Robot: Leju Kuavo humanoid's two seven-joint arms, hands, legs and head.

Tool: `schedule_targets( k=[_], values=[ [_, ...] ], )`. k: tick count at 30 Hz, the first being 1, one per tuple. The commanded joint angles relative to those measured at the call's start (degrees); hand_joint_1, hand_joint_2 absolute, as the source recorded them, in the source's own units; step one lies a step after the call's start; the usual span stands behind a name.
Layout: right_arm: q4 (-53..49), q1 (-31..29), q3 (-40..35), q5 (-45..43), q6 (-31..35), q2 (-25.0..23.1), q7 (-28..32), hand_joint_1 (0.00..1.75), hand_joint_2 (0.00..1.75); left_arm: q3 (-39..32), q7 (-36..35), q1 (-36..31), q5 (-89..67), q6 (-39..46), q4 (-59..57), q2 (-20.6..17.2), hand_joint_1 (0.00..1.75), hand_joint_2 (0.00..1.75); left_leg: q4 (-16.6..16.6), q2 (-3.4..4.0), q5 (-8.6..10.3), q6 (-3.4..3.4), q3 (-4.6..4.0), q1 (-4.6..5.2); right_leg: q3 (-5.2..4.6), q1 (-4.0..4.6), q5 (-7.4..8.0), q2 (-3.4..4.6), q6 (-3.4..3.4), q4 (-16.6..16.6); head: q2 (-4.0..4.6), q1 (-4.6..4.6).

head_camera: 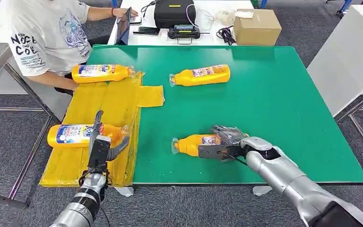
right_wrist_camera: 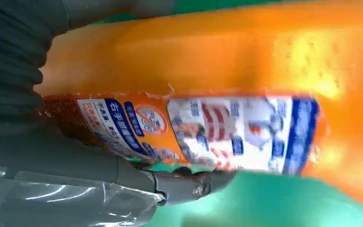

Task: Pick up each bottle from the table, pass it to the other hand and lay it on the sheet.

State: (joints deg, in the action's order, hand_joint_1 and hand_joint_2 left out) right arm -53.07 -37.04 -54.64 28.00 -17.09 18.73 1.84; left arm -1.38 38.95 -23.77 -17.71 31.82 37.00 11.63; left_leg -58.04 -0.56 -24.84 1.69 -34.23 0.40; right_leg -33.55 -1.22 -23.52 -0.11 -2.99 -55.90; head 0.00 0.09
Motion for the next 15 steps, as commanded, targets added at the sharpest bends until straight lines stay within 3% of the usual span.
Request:
schedule_targets(
  k=[1, 3, 4, 7, 8, 11, 15],
  values=[
    [0.0, -0.7, -3.9, -1.4, 3.0, 2.8, -1.2, 1.75, 1.75, 0.7, 1.1, -1.8, 1.3, -0.5, -2.4, 0.1, 0.00, 1.75, 0.0, -0.03, -0.03, -0.07, 0.07, -0.05, 0.10, 0.06, -0.03, -0.06, 0.09, 0.0, 0.00, -0.02],
    [-1.5, 0.2, -2.7, -1.7, 4.6, 2.9, -1.5, 1.75, 1.75, 0.7, 1.1, -1.6, 1.4, -0.5, -2.0, 0.0, 0.00, 1.75, 0.0, -0.05, -0.04, -0.10, 0.08, -0.09, 0.13, 0.10, -0.04, -0.09, 0.13, 0.0, 0.00, 0.00],
    [-3.0, 3.3, 2.0, -2.9, 11.1, 1.3, -1.2, 1.75, 1.75, 0.5, 1.1, -1.2, 1.6, -0.4, -1.4, 0.0, 0.00, 1.75, 0.0, -0.03, -0.02, -0.07, 0.06, -0.06, 0.09, 0.07, -0.03, -0.06, 0.10, 0.0, 0.00, 0.00],
    [-11.0, 14.1, 13.7, 3.9, 23.1, -6.1, 0.1, 1.75, 1.75, -0.3, 1.1, 0.8, 1.2, -0.4, 1.2, -0.2, 0.00, 1.75, 0.1, 0.03, -0.05, -0.11, 0.15, -0.13, 0.18, 0.14, -0.02, 0.00, 0.13, 0.1, 0.00, 0.00],
    [-16.0, 18.6, 19.9, 4.7, 28.4, -10.5, 3.5, 1.75, 1.75, -0.9, 1.1, 1.6, 0.9, -0.8, 2.5, -0.1, 0.00, 1.75, 0.1, 0.09, -0.10, -0.17, 0.27, -0.20, 0.29, 0.21, -0.05, 0.06, 0.20, 0.2, 0.00, 0.02],
    [-26.1, 24.0, 26.7, 11.6, 38.3, -16.2, 8.7, 1.75, 1.75, -0.7, 0.8, 3.1, -1.1, -1.7, 5.5, 0.2, 0.00, 1.75, 0.1, 0.41, -0.22, -0.21, 0.17, -0.22, 0.11, 0.22, -0.07, 0.37, 0.23, 0.0, 0.00, 0.02],
    [-30.8, 26.1, 30.5, 11.3, 38.5, -18.6, 9.6, 1.75, 1.75, -0.4, -0.2, 3.5, -1.8, -2.5, 7.0, 0.4, 0.00, 1.75, 0.0, 0.02, -0.16, -0.18, -0.19, -0.18, -0.24, 0.19, -0.15, -0.02, 0.19, -0.2, 0.00, -0.04]
  ],
)
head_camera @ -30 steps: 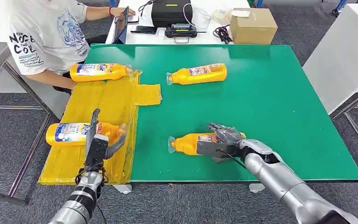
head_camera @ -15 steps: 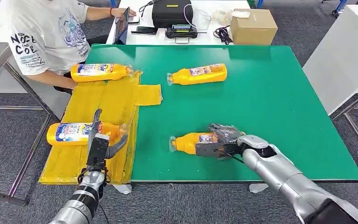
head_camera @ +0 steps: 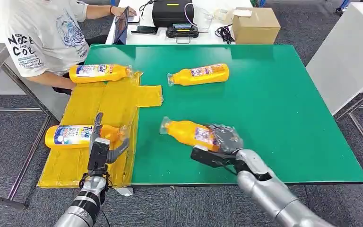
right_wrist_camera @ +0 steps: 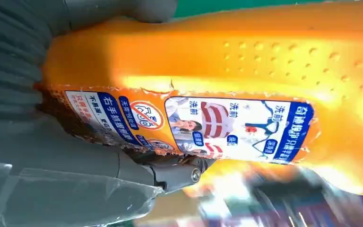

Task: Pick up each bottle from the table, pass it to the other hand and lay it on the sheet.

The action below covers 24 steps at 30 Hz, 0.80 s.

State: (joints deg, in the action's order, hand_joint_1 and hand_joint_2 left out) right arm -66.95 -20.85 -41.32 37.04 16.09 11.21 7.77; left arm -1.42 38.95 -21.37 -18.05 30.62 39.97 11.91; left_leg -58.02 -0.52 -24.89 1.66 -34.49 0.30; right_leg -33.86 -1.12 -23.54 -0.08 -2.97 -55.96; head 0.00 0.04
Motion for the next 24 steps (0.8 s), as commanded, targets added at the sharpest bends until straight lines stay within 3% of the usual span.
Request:
schedule_targets(
  k=[1, 4, 10, 15, 16, 19, 24],
  values=[
    [-17.9, 11.1, 19.8, 0.9, 8.6, -13.3, 7.9, 1.75, 1.75, -0.2, -0.4, 1.4, -1.3, -2.8, 4.8, 0.2, 0.00, 1.75, -0.1, -0.08, -0.06, -0.12, -0.03, -0.10, -0.01, 0.10, -0.10, -0.09, 0.13, 0.0, 0.00, 0.02],
    [-20.4, 13.3, 23.6, 0.0, 12.3, -15.8, 10.6, 1.75, 1.75, 0.6, -1.8, 2.7, -0.4, -6.3, 8.2, 0.8, 0.00, 1.75, 0.0, -0.08, -0.02, -0.09, -0.06, -0.10, -0.02, 0.10, -0.07, -0.10, 0.11, 0.0, 0.00, 0.04],
    [-17.0, 14.5, 28.2, -4.8, 11.0, -16.3, 14.9, 1.75, 1.75, 4.9, -7.1, 5.2, 7.1, -21.4, 16.6, 0.2, 0.00, 1.75, 0.0, -0.15, 0.01, -0.08, -0.06, 0.02, 0.03, -0.04, -0.05, -0.21, 0.09, 0.0, 0.00, 0.07],
    [-16.4, 14.5, 28.4, -4.8, 10.9, -16.3, 15.5, 1.75, 1.75, 5.3, -7.3, 5.2, 7.7, -22.5, 17.2, -0.1, 0.00, 1.75, 0.0, -0.02, -0.05, -0.12, 0.04, 0.01, 0.11, -0.02, -0.06, -0.09, 0.14, 0.1, 0.00, 0.04],
    [-15.3, 14.3, 28.4, -4.9, 10.2, -16.3, 15.7, 1.75, 1.75, 6.3, -7.8, 5.3, 11.3, -29.0, 17.6, -1.1, 0.00, 1.75, 0.0, -0.04, -0.03, -0.10, 0.04, 0.04, 0.09, -0.05, -0.06, -0.11, 0.12, 0.1, 0.00, 0.04],
    [-11.5, 14.7, 29.6, -5.7, 8.4, -17.2, 18.7, 1.75, 1.75, 9.5, -9.1, 6.0, 16.4, -38.3, 20.6, -2.5, 0.00, 1.75, 0.0, 0.01, -0.02, -0.10, 0.06, 0.01, 0.09, -0.01, -0.03, -0.06, 0.11, 0.1, 0.00, 0.04],
    [-3.9, 14.4, 28.0, -5.8, 6.2, -19.3, 21.1, 1.75, 1.75, 13.9, -10.0, 6.5, 16.0, -40.3, 22.7, -2.9, 0.00, 1.75, 0.1, 0.04, -0.01, -0.07, 0.07, -0.02, 0.10, 0.00, -0.01, -0.02, 0.09, 0.1, 0.00, 0.04]
  ],
)
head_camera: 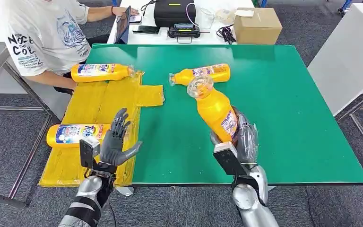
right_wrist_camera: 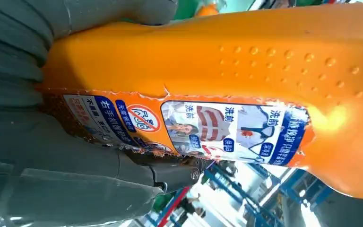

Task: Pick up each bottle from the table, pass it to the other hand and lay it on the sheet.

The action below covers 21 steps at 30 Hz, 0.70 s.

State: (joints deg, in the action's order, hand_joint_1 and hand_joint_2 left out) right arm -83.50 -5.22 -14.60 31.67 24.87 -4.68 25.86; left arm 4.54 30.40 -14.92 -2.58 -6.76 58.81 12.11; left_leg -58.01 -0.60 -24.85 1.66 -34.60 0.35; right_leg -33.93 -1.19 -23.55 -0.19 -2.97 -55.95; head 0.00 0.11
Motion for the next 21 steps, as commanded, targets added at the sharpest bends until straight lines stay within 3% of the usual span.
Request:
schedule_targets(
  k=[1, 13, 21],
  values=[
    [14.4, -1.7, 0.0, 0.4, -3.2, -3.8, 3.5, 1.75, 1.75, 8.6, -1.7, 0.0, 0.5, -3.1, 3.3, -3.0, 0.00, 1.75, 0.1, 0.17, -0.11, -0.12, 0.34, -0.13, 0.34, 0.14, -0.03, 0.13, 0.15, 0.1, 0.00, 0.00],
    [17.5, -2.8, -4.0, 3.1, -3.0, -4.8, 3.5, 1.75, 1.75, 10.1, -2.2, -0.8, 0.7, -4.0, -0.3, -2.4, 0.00, 1.75, 0.0, 0.12, -0.06, -0.08, 0.19, -0.05, 0.19, 0.06, -0.01, 0.10, 0.10, 0.1, 0.00, -0.02],
    [23.6, -6.7, -10.9, 4.6, -4.1, -8.3, 2.7, 1.75, 1.75, 12.5, -2.7, -1.3, -0.9, -4.4, -2.8, -1.4, 0.00, 1.75, 0.0, 0.20, -0.08, -0.12, 0.26, -0.08, 0.23, 0.09, -0.02, 0.16, 0.15, 0.1, 0.00, -0.02]
  ],
)
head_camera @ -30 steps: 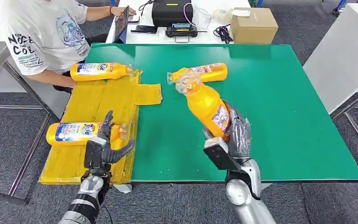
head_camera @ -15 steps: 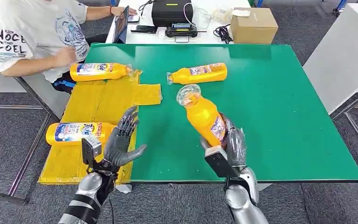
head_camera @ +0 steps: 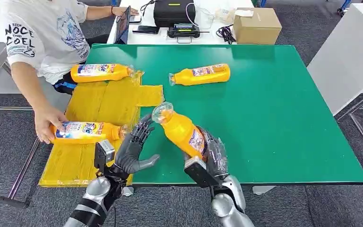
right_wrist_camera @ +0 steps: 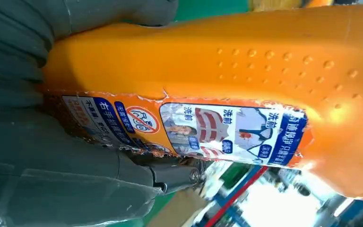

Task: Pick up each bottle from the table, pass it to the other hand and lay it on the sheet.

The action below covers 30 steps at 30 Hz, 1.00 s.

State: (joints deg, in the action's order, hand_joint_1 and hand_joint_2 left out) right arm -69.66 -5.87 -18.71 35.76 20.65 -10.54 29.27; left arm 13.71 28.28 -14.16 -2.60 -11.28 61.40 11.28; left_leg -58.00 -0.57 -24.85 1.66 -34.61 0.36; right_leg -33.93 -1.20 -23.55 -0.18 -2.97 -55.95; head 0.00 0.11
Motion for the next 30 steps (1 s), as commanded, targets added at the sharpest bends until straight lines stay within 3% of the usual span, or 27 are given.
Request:
schedule_targets(
  k=[1, 6, 22, 30],
  values=[
    [9.8, -6.1, -7.0, 0.5, 0.2, -2.5, -0.8, 1.75, 1.75, 3.3, -0.6, -2.0, -0.9, 0.1, -5.4, -0.6, 0.00, 1.75, 0.0, 0.13, -0.05, -0.09, 0.19, -0.06, 0.16, 0.06, -0.01, 0.11, 0.11, 0.1, 0.00, -0.02],
    [15.3, -8.4, -11.2, 1.3, 0.1, -3.6, -1.6, 1.75, 1.75, 3.7, -2.1, -1.9, 4.1, -6.4, -5.8, -0.6, 0.00, 1.75, 0.0, 0.17, -0.08, -0.11, 0.26, -0.11, 0.22, 0.11, -0.02, 0.15, 0.13, 0.1, 0.00, -0.02],
    [26.3, -9.4, -16.8, 2.6, -0.4, -5.9, -0.7, 1.75, 1.75, 3.8, -2.2, -2.5, 6.7, -6.9, -5.9, -0.4, 0.00, 1.75, 0.0, 0.03, -0.03, -0.10, 0.21, -0.08, 0.19, 0.08, -0.04, 0.02, 0.11, 0.1, 0.00, -0.02],
    [31.9, -10.4, -19.6, 2.6, -1.1, -7.0, -1.2, 1.75, 1.75, 1.1, -1.6, -3.2, 7.2, -3.2, -7.2, 0.5, 0.00, 1.75, 0.0, 0.00, -0.06, -0.11, 0.28, -0.13, 0.28, 0.12, -0.08, -0.02, 0.13, 0.1, 0.00, -0.02]
  ],
)
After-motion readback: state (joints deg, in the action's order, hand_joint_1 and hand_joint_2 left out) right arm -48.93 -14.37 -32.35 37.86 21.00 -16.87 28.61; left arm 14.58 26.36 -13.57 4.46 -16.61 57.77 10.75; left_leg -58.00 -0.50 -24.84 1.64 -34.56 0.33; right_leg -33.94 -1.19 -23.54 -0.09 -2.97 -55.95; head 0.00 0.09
